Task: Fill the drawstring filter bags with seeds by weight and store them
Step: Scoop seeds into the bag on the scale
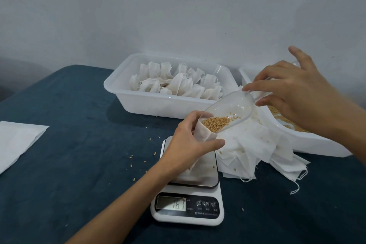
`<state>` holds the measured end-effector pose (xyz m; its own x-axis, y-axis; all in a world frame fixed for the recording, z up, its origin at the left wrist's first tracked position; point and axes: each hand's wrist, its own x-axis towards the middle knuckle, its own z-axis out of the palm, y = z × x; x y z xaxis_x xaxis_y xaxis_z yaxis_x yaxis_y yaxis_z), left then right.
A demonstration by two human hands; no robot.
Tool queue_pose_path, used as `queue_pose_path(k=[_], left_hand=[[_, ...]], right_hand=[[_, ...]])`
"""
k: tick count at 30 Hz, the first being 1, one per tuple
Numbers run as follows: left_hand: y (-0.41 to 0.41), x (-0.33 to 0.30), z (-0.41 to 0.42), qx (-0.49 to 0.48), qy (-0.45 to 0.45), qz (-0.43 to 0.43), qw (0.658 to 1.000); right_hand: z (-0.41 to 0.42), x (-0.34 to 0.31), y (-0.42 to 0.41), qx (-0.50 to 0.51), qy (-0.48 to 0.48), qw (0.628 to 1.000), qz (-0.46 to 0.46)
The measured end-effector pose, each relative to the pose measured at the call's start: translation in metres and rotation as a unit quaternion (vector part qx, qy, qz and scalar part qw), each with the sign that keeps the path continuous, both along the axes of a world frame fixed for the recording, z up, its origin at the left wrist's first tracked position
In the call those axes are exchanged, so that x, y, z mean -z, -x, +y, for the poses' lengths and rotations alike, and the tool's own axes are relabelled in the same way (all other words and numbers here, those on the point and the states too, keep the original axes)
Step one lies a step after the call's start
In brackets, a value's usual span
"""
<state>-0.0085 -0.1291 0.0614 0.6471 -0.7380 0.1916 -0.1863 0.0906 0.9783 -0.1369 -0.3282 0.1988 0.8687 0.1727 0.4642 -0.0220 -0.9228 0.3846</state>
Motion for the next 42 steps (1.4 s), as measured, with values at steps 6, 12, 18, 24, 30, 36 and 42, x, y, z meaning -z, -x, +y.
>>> queue_pose_path(k=[6,12,18,24,30,36,42], left_hand=[[0.0,0.0,-0.001,-0.011,0.008,0.002,1.0],[0.001,-0.001,-0.001,-0.014,0.015,0.011,1.0],[0.001,-0.004,-0.001,-0.007,0.027,0.021,0.999],[0.001,-0.001,-0.002,0.001,0.038,0.027,0.999],[-0.001,0.003,-0.002,0.004,0.039,0.018,0.999],[-0.005,0.003,-0.001,0.0,0.036,0.032,0.999],[-0.009,0.004,-0.001,-0.015,0.01,0.01,1.0]], right_hand=[[0.001,-0.001,0.0,-0.002,0.009,1.0,-0.009],[0.003,-0.002,-0.001,0.0,0.007,1.0,-0.01],[0.006,-0.001,-0.002,-0.015,0.01,1.0,-0.023],[0.007,0.0,-0.002,-0.027,0.049,0.998,-0.033],[0.007,0.001,-0.001,-0.042,0.052,0.997,-0.041],[0.002,0.004,0.003,-0.008,0.02,0.998,-0.054],[-0.038,0.016,0.009,0.099,-0.215,0.971,-0.043]])
